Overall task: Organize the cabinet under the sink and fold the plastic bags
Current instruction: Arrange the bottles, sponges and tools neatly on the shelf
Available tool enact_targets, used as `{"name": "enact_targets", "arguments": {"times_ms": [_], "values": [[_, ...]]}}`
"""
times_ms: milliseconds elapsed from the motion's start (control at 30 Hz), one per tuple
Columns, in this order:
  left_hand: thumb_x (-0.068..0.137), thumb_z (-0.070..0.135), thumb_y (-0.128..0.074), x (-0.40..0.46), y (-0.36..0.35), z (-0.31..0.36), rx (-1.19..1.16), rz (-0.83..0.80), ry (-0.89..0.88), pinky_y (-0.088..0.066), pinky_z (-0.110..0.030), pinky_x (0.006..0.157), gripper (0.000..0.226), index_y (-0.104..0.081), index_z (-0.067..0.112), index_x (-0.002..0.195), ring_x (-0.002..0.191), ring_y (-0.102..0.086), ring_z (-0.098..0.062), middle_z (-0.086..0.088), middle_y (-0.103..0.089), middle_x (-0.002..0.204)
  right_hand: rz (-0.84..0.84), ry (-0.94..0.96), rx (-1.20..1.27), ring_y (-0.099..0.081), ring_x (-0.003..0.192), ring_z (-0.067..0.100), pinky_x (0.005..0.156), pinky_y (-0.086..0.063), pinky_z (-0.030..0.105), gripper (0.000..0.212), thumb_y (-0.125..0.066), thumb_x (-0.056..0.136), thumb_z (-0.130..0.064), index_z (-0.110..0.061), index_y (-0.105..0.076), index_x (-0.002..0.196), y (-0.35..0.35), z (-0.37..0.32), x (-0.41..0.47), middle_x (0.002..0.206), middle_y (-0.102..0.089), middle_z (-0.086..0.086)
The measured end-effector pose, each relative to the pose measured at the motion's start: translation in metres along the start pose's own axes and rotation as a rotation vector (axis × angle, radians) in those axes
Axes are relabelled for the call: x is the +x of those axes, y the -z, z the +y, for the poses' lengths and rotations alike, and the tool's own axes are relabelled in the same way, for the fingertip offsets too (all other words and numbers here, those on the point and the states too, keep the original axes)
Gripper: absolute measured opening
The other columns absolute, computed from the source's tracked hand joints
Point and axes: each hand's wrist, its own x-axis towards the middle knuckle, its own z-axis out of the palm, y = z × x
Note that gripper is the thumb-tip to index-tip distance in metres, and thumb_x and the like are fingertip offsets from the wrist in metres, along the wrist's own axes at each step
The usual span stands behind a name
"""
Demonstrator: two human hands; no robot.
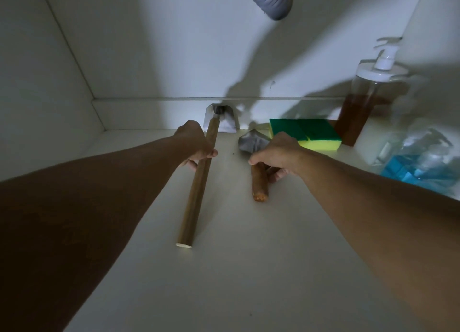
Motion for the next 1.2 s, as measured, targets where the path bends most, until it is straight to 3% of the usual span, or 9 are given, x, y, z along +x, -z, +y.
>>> {"name": "enact_targets", "arguments": {"times_ms": [100, 267, 467, 600, 733, 967, 1033, 1100, 1200], "values": [[0.079, 0.014, -0.079, 0.004, -0.003, -0.001, -0.012, 0.021, -0.004, -0.061, -0.042, 0.072, 0.036, -0.061, -0.003, 0.106, 0.074, -0.071, -0.031, -0.019, -0.069, 0.099, 0.051, 0.021, -0.020, -0.070, 0.078, 0.031, 0.059, -0.062, 0.045, 0.042, -0.087, 0.070, -0.019, -0.007, -0.060, 0.101, -0.001, 0.001, -0.003, 0.097, -0.065, 0.013], [0.080, 0.018, -0.079, 0.007, -0.008, 0.003, 0.009, 0.040, -0.008, -0.060, -0.038, 0.066, 0.036, -0.061, 0.000, 0.106, 0.074, -0.072, -0.030, -0.017, -0.070, 0.099, 0.085, 0.061, -0.018, -0.071, 0.070, 0.034, 0.058, -0.062, 0.046, 0.033, -0.086, 0.071, -0.018, -0.007, -0.059, 0.087, -0.005, 0.004, -0.005, 0.090, -0.066, 0.015], [0.080, 0.017, -0.079, 0.007, -0.014, 0.009, -0.034, 0.044, -0.007, -0.061, -0.044, 0.075, 0.040, -0.060, -0.001, 0.110, 0.069, -0.072, -0.030, -0.017, -0.070, 0.096, 0.108, 0.089, -0.077, -0.070, 0.067, 0.029, 0.060, -0.062, 0.044, 0.034, -0.083, 0.075, -0.025, -0.006, -0.062, 0.093, -0.007, 0.006, -0.007, 0.079, -0.062, 0.007], [0.081, 0.016, -0.077, 0.002, -0.016, 0.009, -0.042, 0.050, 0.000, -0.061, -0.036, 0.067, 0.040, -0.060, 0.000, 0.113, 0.062, -0.069, -0.025, -0.017, -0.069, 0.100, 0.123, 0.084, -0.092, -0.070, 0.068, 0.027, 0.061, -0.062, 0.043, 0.035, -0.083, 0.075, -0.028, -0.007, -0.063, 0.095, -0.007, 0.007, -0.006, 0.081, -0.064, 0.007], [0.081, 0.016, -0.077, 0.000, -0.015, 0.011, -0.025, 0.033, 0.010, -0.052, -0.021, 0.041, 0.039, -0.059, 0.001, 0.113, 0.058, -0.067, -0.024, -0.017, -0.068, 0.105, 0.138, 0.082, -0.078, -0.071, 0.067, 0.029, 0.060, -0.062, 0.043, 0.038, -0.083, 0.074, -0.027, -0.005, -0.063, 0.098, -0.009, 0.006, -0.007, 0.085, -0.066, 0.011], [0.078, 0.016, -0.080, 0.005, -0.020, 0.012, -0.057, 0.059, 0.001, -0.061, -0.046, 0.072, 0.044, -0.060, 0.000, 0.113, 0.075, -0.072, -0.030, -0.018, -0.068, 0.104, 0.145, 0.096, -0.072, -0.069, 0.060, 0.026, 0.053, -0.061, 0.039, 0.034, -0.080, 0.079, -0.031, -0.011, -0.058, 0.095, -0.012, 0.006, -0.010, 0.090, -0.067, 0.011], [0.079, 0.020, -0.080, 0.003, -0.023, 0.013, -0.052, 0.086, -0.005, -0.060, -0.045, 0.076, 0.051, -0.057, -0.001, 0.119, 0.082, -0.071, -0.032, -0.018, -0.066, 0.109, 0.145, 0.117, -0.123, -0.067, 0.054, 0.022, 0.051, -0.060, 0.031, 0.031, -0.076, 0.083, -0.037, -0.016, -0.054, 0.084, -0.010, 0.005, -0.013, 0.082, -0.066, 0.006], [0.080, 0.031, -0.078, -0.004, -0.024, 0.014, 0.006, 0.154, -0.018, -0.055, -0.036, 0.084, 0.061, -0.051, 0.001, 0.126, 0.098, -0.065, -0.031, -0.014, -0.061, 0.118, 0.131, 0.137, -0.127, -0.066, 0.056, 0.019, 0.053, -0.060, 0.030, 0.033, -0.073, 0.085, -0.040, -0.021, -0.048, 0.075, -0.006, 0.005, -0.018, 0.077, -0.061, 0.001], [0.082, 0.041, -0.074, -0.025, -0.021, 0.017, 0.066, 0.220, -0.045, -0.042, -0.029, 0.079, 0.064, -0.050, 0.005, 0.129, 0.108, -0.055, -0.024, -0.010, -0.056, 0.127, 0.106, 0.135, -0.100, -0.069, 0.068, 0.019, 0.060, -0.062, 0.034, 0.031, -0.072, 0.087, -0.039, -0.017, -0.053, 0.077, 0.003, 0.002, -0.032, 0.081, -0.065, 0.003]]}}
